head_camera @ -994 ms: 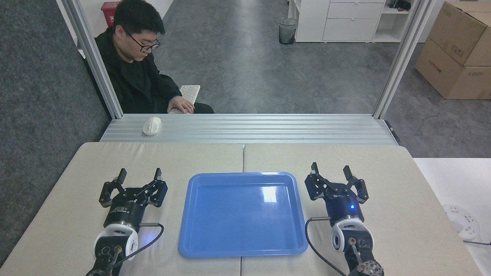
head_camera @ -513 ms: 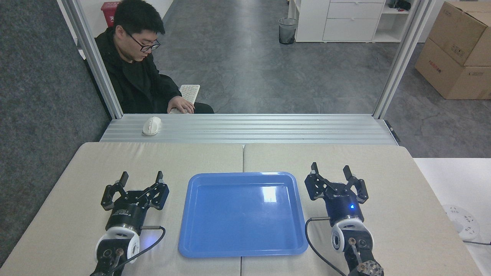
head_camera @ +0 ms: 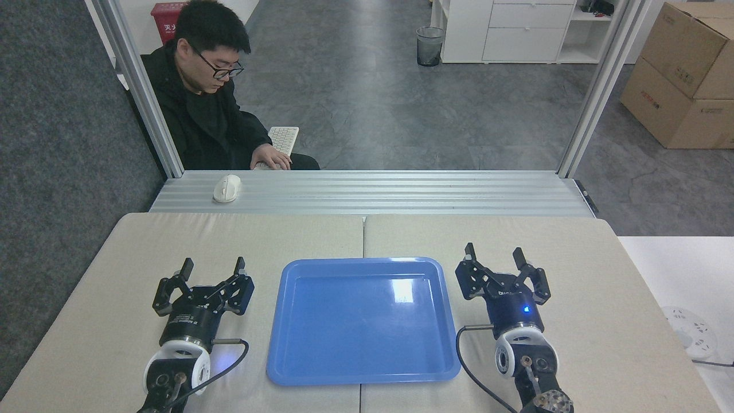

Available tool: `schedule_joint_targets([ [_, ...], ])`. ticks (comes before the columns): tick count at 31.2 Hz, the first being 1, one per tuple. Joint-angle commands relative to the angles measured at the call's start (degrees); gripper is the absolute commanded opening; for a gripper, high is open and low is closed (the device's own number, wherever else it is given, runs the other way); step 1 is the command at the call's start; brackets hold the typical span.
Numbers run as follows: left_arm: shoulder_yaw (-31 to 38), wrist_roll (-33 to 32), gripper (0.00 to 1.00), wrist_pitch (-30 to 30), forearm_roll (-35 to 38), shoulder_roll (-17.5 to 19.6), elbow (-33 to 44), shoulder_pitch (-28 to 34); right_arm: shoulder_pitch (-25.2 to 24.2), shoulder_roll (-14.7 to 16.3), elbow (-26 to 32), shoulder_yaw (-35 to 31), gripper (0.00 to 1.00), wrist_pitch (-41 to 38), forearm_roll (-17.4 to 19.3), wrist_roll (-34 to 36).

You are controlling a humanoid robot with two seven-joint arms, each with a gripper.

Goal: Pick up switch part and place in tray

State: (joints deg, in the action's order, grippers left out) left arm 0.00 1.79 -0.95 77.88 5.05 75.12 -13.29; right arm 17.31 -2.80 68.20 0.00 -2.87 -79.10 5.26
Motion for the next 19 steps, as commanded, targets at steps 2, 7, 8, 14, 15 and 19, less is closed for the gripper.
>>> schedule_joint_targets([
  [2,-0.4,0.1,0.99,0.0,-0.1,-0.2,-0.1,0.0,0.0,0.0,0.0,-1.9,1.00,0.0,0.0,0.0],
  [7,-0.4,0.1,0.99,0.0,-0.1,-0.2,-0.1,0.0,0.0,0.0,0.0,-1.9,1.00,0.0,0.0,0.0],
  [8,-0.4,0.1,0.99,0.0,-0.1,-0.2,-0.1,0.0,0.0,0.0,0.0,-1.9,1.00,0.0,0.0,0.0],
  [14,-0.4,0.1,0.99,0.0,-0.1,-0.2,-0.2,0.1,0.0,0.0,0.0,-1.9,1.00,0.0,0.0,0.0],
  [15,-0.4,0.1,0.99,-0.1,-0.2,-0.2,-0.2,0.1,0.0,0.0,0.0,-1.9,1.00,0.0,0.0,0.0],
  [19,-0.3,0.2,0.99,-0.2,-0.4,-0.2,-0.4,0.2,0.0,0.0,0.0,-1.9,1.00,0.0,0.0,0.0],
])
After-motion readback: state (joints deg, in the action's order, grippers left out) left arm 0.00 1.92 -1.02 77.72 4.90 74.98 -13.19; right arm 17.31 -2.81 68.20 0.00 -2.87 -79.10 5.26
